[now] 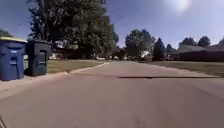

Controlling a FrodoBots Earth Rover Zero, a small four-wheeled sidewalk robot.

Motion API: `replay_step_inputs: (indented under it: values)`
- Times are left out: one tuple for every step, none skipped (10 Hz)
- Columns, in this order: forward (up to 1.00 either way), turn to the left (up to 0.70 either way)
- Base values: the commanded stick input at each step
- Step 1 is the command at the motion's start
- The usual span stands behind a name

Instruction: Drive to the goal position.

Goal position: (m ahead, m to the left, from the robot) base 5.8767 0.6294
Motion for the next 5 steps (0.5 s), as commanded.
replay_step_inputs:
  values:
    - [1.0, 0.0]
    - [1.0, 0.0]
    - [1.0, 0.0]
    - [1.0, 0.0]
    - [1.0, 0.0]
